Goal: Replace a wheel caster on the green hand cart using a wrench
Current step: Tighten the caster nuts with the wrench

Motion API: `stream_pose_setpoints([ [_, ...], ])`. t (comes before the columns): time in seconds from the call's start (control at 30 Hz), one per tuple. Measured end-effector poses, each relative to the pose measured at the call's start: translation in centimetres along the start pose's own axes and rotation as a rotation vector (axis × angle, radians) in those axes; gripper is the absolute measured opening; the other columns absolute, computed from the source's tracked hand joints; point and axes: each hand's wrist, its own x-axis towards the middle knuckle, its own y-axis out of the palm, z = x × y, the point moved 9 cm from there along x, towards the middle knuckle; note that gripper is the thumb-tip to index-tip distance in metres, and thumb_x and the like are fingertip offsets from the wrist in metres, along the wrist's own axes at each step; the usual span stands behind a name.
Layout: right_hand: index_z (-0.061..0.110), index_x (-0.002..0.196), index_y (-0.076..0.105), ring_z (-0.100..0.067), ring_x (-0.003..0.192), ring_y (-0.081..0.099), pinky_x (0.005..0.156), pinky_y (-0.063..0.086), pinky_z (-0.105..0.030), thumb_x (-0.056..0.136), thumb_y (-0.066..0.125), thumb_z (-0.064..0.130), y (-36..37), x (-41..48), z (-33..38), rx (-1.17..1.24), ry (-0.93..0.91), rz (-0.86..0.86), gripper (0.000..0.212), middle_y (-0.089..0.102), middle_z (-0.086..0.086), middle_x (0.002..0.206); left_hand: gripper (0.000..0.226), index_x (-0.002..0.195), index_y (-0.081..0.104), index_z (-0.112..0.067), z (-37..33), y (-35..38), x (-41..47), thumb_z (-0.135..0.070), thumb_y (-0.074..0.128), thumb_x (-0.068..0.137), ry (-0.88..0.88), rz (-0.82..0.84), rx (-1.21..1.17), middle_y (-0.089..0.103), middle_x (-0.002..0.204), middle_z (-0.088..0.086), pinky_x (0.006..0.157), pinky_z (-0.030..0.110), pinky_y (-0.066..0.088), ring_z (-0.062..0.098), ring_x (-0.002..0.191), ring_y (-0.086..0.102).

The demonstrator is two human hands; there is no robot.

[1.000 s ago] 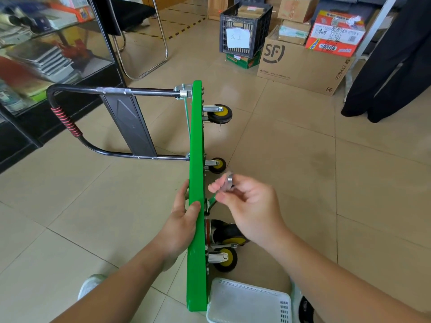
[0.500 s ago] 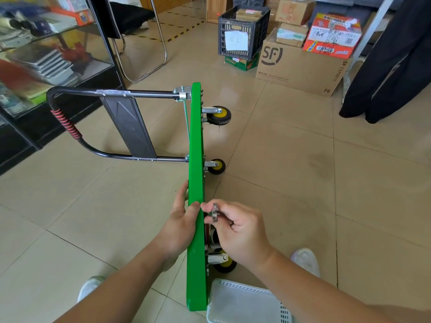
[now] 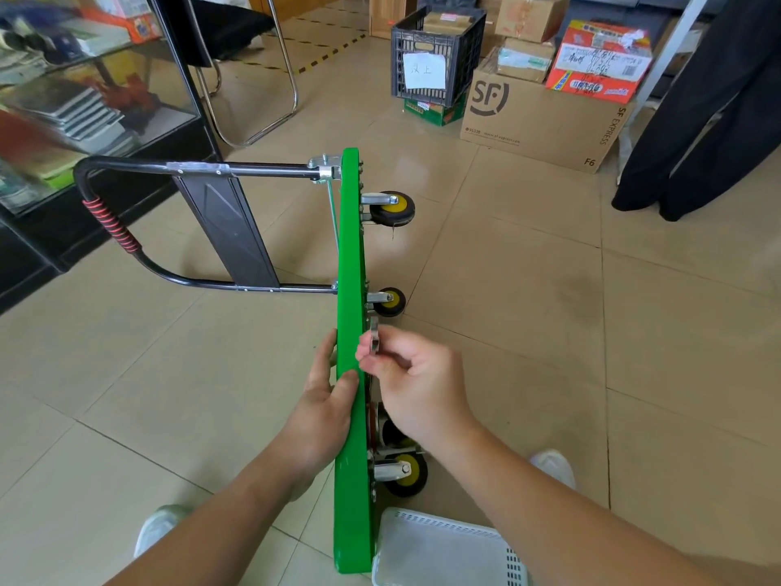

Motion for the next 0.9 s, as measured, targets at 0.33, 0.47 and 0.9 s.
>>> stream_pose_setpoints([
  [0.33,0.014,0.101,0.073,-0.013,0.072,0.075,0.081,0.062,-0.039,0.092,0.070,0.005,1.2,6.4,-3.8,-0.016,0.527,0.061,0.013,0.075,-0.001,0.088,0.054,0.153,0.017,-0.059,0.6,-0.2,0.0,-0.033,0.038,0.111,-0.047,0.016,-0.007,0.060,0.104,-0.009,0.092,0.064,0.054,0.047,0.108,0.063],
  [0.47,0.018,0.095,0.070,-0.013,0.076,0.076,0.077,0.062,-0.034,0.093,0.068,0.003,0.7,6.0,-3.3,0.043,0.483,0.074,0.015,0.074,-0.001,0.088,0.054,0.154,0.015,-0.058,0.4,-0.2,-0.2,-0.033,0.038,0.111,-0.052,0.032,-0.019,0.061,0.108,-0.012,0.093,0.063,0.054,0.045,0.110,0.063],
  [0.9,0.019,0.096,0.075,-0.012,0.097,0.074,0.090,0.059,-0.030,0.085,0.071,-0.003,-2.4,-2.1,2.4,-0.017,-0.100,0.040,0.025,0.077,0.000,0.099,0.055,0.152,0.017,-0.060,0.0,0.0,-0.3,-0.031,0.040,0.111,-0.043,0.028,-0.012,0.062,0.123,-0.007,0.089,0.066,0.054,0.048,0.109,0.062],
])
